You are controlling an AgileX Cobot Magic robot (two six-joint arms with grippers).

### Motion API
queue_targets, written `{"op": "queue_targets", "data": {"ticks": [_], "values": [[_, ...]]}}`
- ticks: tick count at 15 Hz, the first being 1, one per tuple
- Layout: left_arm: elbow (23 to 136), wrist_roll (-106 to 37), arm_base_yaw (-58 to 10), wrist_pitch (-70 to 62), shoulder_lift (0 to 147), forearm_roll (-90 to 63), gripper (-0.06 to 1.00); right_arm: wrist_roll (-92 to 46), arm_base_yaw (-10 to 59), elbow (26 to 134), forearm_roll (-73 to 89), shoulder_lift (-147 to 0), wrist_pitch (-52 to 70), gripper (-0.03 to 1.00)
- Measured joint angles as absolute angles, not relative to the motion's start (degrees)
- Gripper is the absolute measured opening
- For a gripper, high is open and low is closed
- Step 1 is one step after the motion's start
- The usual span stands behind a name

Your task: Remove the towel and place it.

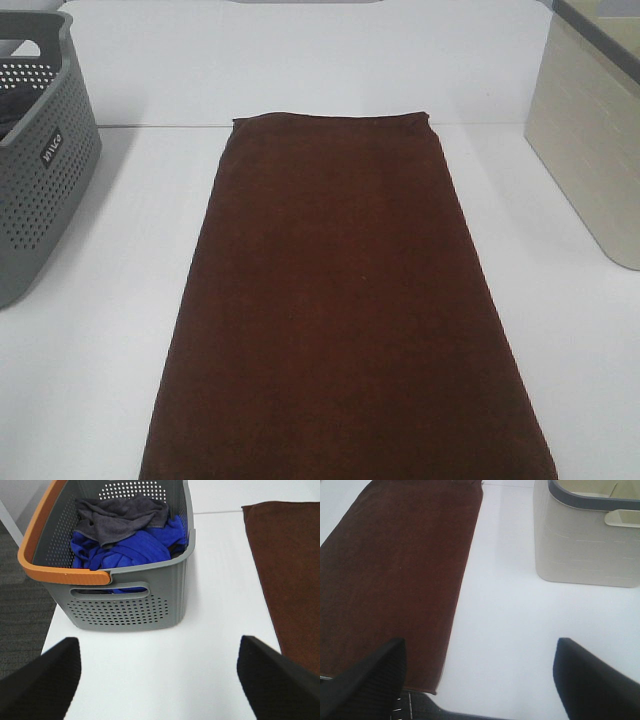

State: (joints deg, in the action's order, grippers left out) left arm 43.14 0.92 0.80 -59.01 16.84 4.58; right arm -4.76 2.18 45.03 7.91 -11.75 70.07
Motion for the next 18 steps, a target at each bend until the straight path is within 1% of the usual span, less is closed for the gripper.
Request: {"op": "queue_targets", "data": {"ticks": [3, 5, 7, 9, 12, 18], "values": [[39.5, 0.9, 0.8, -62.5, 4.0, 4.6, 0.78, -5.0, 2.2, 40.8, 7.9, -5.9, 70.1, 0.78], [38.4, 0.9, 0.8, -65.9, -0.2, 4.6, 0.78, -5.2, 2.2, 37.9, 8.4, -1.8, 70.1, 0.78], [36.3, 0.0, 0.8, -67.2, -0.2, 4.6, 0.78, -5.3, 2.2, 35.0, 8.5, 0.3, 70.2, 0.78], [29.2, -0.5, 0.8, -62.3, -0.2, 1.2, 0.78, -5.7, 2.2, 31.2, 8.9, 0.3, 68.9, 0.78], [28.5, -0.7, 0.8, -60.4, -0.2, -0.5, 0.78, -6.9, 2.2, 29.1, 9.9, 0.3, 62.2, 0.78], [28.5, -0.4, 0.8, -60.3, -0.2, -0.6, 0.78, -7.3, 2.2, 28.8, 9.8, 0.3, 61.1, 0.77]]}}
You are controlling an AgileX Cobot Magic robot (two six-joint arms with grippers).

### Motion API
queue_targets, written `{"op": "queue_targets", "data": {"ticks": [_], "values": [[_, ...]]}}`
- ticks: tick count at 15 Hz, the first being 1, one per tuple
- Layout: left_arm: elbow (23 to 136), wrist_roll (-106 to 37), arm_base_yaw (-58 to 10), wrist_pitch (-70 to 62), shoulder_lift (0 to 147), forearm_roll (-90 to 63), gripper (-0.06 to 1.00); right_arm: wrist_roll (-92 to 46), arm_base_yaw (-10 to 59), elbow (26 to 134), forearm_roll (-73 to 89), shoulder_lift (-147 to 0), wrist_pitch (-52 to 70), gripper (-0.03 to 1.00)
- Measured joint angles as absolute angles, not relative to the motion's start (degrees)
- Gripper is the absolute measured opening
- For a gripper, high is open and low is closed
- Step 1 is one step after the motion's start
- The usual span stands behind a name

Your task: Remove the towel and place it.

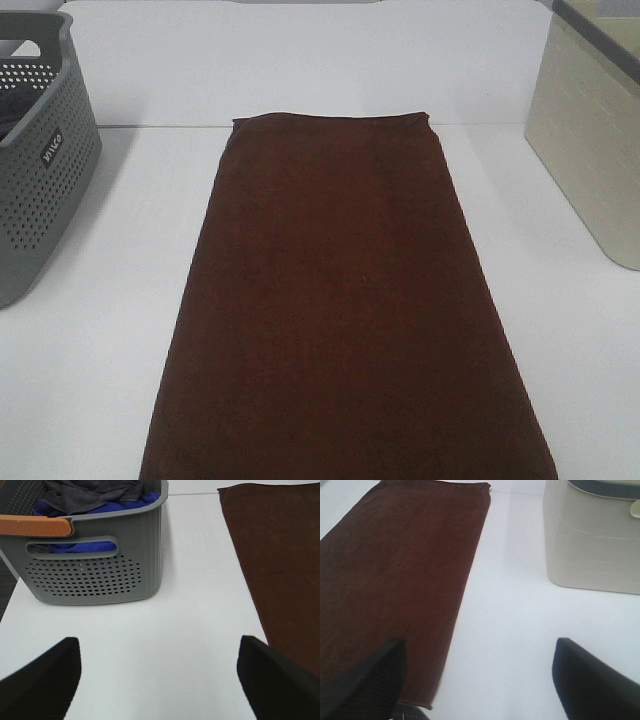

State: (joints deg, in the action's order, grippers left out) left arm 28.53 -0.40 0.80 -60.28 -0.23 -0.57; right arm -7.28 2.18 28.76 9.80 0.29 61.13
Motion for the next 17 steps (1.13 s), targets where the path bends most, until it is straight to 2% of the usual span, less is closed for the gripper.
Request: {"op": "queue_targets", "data": {"ticks": [17], "values": [[28.4, -0.3, 0.8, -60.3, -0.2, -1.7, 0.78, -7.3, 2.2, 28.8, 6.8, 0.3, 61.1, 0.77]]}}
